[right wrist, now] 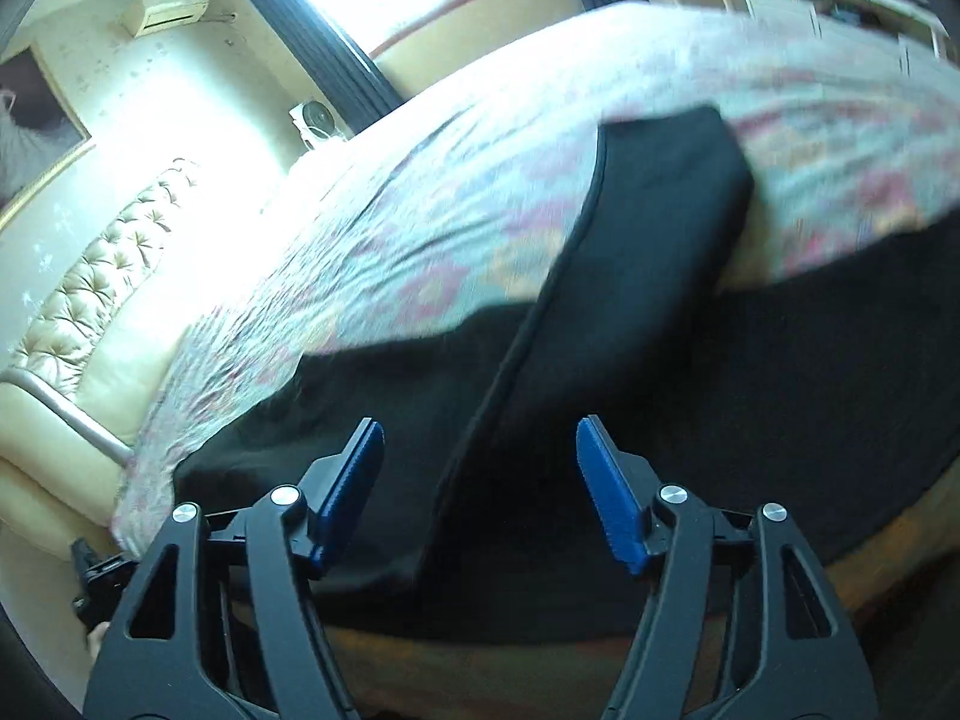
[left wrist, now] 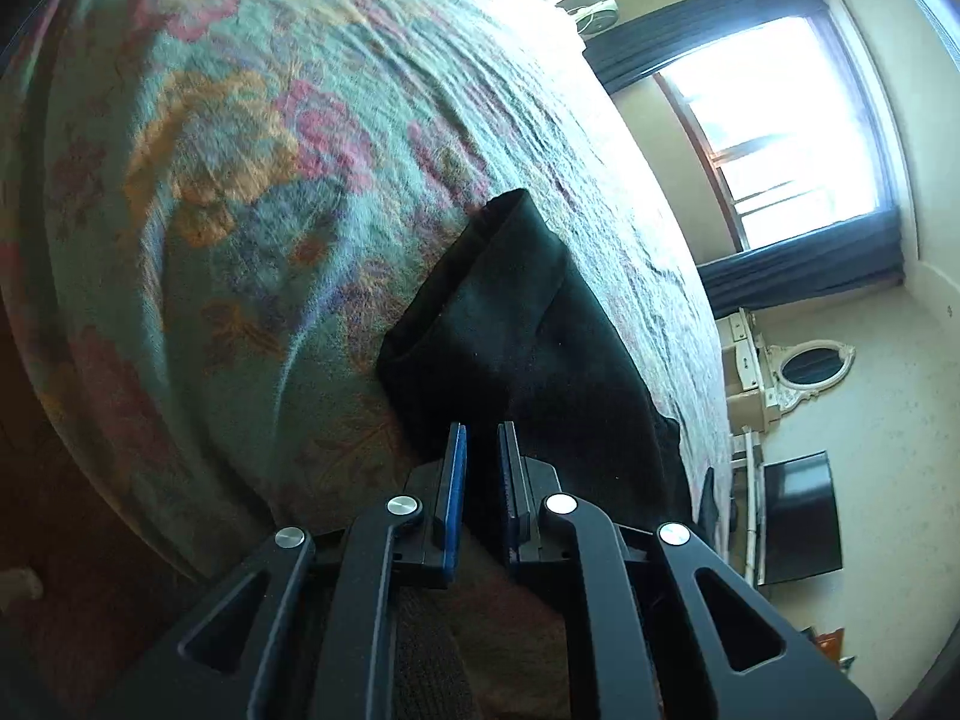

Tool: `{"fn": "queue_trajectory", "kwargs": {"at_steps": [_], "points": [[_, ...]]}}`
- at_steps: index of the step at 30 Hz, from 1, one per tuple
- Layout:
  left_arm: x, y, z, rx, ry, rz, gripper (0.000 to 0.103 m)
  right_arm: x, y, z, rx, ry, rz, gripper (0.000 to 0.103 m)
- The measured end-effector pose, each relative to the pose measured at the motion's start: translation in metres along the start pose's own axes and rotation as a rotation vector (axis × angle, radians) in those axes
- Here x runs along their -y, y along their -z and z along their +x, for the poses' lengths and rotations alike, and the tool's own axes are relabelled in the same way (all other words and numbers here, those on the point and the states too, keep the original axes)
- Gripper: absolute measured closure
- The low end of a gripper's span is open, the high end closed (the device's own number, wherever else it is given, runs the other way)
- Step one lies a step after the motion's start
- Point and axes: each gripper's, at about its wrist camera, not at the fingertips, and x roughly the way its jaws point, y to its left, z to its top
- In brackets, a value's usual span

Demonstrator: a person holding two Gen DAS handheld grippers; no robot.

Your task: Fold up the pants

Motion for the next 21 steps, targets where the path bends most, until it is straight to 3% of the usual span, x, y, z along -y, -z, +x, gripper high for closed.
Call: {"fn": "queue_trajectory", "kwargs": {"at_steps": [2, 6, 8, 11, 15, 19, 21], "points": [[0.012, 0.003, -0.013, 0.048, -0.021, 0.068, 0.093, 0.006, -0.041, 0.018, 0.015, 0.068, -0.024, 0.025], [0.042, 0.009, -0.018, 0.054, 0.046, 0.131, 0.092, 0.007, -0.107, 0.113, -0.099, 0.266, -0.116, 0.025], [0.057, 0.018, -0.006, 0.009, 0.074, 0.154, 0.092, 0.016, -0.128, 0.158, -0.179, 0.339, -0.122, 0.033], [0.081, 0.035, 0.019, -0.072, 0.101, 0.184, 0.092, 0.023, -0.139, 0.214, -0.272, 0.456, -0.167, 0.034], [0.105, 0.067, 0.054, -0.201, 0.135, 0.202, 0.092, 0.039, -0.138, 0.249, -0.390, 0.478, -0.178, 0.036], [0.135, 0.098, 0.080, -0.311, 0.170, 0.260, 0.092, 0.060, -0.141, 0.222, -0.366, 0.395, -0.166, 0.094], [0.151, 0.111, 0.091, -0.352, 0.187, 0.294, 0.092, 0.078, -0.145, 0.184, -0.294, 0.313, -0.102, 0.095]]}}
